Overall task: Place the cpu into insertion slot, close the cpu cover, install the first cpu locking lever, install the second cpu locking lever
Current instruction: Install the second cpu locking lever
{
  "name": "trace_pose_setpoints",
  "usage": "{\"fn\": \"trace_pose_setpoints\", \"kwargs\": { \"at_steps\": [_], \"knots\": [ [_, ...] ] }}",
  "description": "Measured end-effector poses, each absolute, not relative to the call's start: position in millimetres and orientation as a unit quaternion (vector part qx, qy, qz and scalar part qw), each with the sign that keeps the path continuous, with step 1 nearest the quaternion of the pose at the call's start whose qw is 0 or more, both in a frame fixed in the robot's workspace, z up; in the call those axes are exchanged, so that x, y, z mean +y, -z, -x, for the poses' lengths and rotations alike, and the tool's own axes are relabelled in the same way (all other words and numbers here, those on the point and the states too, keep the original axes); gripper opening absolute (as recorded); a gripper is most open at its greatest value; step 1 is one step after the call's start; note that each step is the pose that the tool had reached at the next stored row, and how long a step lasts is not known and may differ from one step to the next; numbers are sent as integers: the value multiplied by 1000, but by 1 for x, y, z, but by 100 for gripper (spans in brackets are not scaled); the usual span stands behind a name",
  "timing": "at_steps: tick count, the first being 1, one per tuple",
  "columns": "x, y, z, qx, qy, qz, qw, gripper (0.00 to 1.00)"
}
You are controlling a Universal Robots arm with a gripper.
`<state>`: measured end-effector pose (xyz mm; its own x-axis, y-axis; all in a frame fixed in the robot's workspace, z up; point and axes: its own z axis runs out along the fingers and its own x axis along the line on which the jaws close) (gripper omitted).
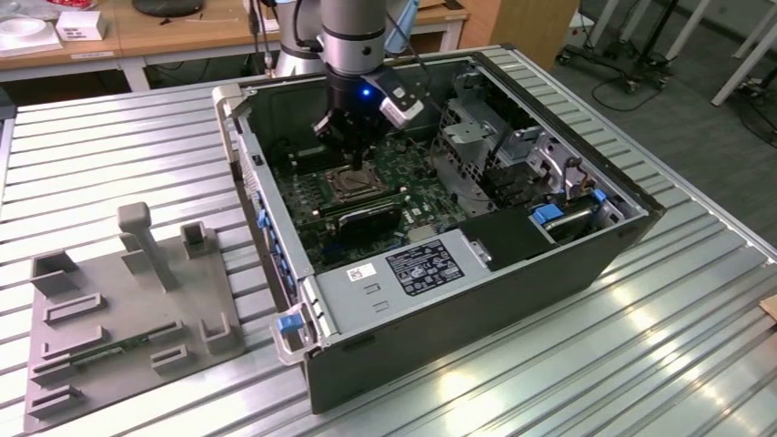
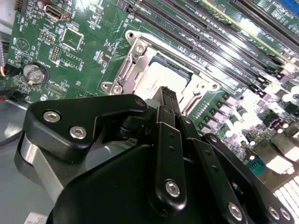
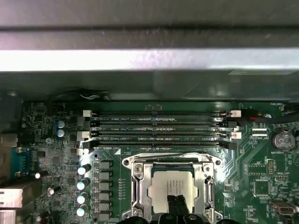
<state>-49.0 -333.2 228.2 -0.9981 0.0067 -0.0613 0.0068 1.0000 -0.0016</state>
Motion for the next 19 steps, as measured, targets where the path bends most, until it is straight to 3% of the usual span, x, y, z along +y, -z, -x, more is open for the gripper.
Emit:
{"fn": "trace_pose_setpoints", "kwargs": {
  "at_steps": [19],
  "knots": [
    [-334, -243, 49, 1000, 1, -3, 26, 11]
  ]
}}
